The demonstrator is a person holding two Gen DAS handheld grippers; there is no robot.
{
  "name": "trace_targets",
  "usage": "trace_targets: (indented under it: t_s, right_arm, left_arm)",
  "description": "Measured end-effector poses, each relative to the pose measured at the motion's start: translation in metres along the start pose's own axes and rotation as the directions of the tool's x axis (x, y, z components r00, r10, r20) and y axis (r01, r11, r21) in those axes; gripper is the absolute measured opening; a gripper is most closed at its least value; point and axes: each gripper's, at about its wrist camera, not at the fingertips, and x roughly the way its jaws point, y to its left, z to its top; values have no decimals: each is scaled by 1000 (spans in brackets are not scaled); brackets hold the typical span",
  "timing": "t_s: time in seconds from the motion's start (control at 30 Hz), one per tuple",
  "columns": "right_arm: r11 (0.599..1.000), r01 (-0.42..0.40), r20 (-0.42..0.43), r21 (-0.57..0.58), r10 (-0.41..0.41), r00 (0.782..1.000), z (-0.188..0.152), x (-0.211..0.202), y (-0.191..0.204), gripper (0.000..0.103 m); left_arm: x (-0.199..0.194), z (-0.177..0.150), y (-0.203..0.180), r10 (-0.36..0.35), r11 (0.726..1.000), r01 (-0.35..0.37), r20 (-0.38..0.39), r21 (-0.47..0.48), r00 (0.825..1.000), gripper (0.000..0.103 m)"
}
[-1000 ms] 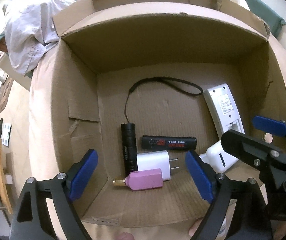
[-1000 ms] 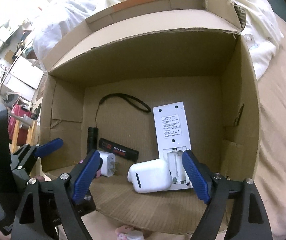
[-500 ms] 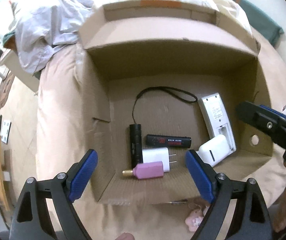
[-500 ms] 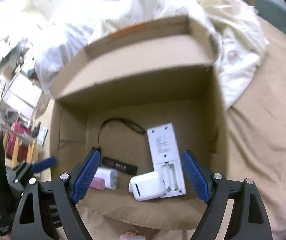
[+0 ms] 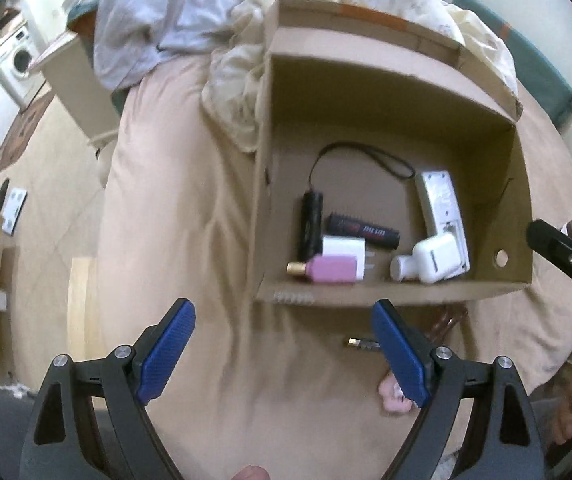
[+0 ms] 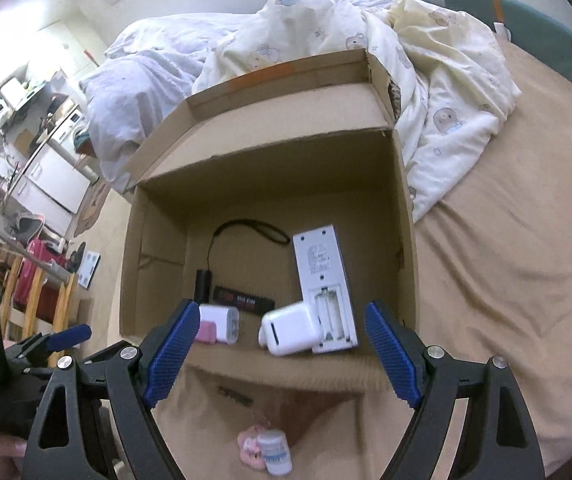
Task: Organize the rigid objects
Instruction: 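Withdraw both tools from the box toward the remaining items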
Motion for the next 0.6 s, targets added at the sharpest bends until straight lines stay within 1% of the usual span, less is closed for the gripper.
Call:
trace_targets:
  t_s: [0.1, 0.2, 0.33, 0.4, 0.5, 0.6]
  right_arm:
    - [1000, 4, -14, -18, -4, 1000, -10, -3, -1, 90]
    - [1000, 8, -40, -13, -8, 999, -24, -4, -7, 90]
    - [1000, 16, -84, -13, -17, 996, -39, -2, -14, 90]
    - [1000, 19, -114, -14, -21, 993, -46, 1, -18, 90]
    - [1000, 28, -210, -4, -29, 977, -55, 17, -24, 90]
    - [998, 50, -274, 26, -41, 961, -61, 33, -32, 90]
  left_arm:
    - [5, -11, 5, -4, 1000, 4, -24, -22, 1000, 88]
    - [11, -18, 7, -4, 999, 3, -33, -32, 999, 88]
    - [15, -23, 8, 5, 999, -6, -30, -36, 1000, 88]
    - [19, -23, 10, 3, 1000, -4, -45, -30, 999, 88]
    - [22, -22, 18, 21, 999, -24, -57, -45, 998, 88]
    - [24, -23, 24, 23, 997, -28, -73, -74, 997, 88]
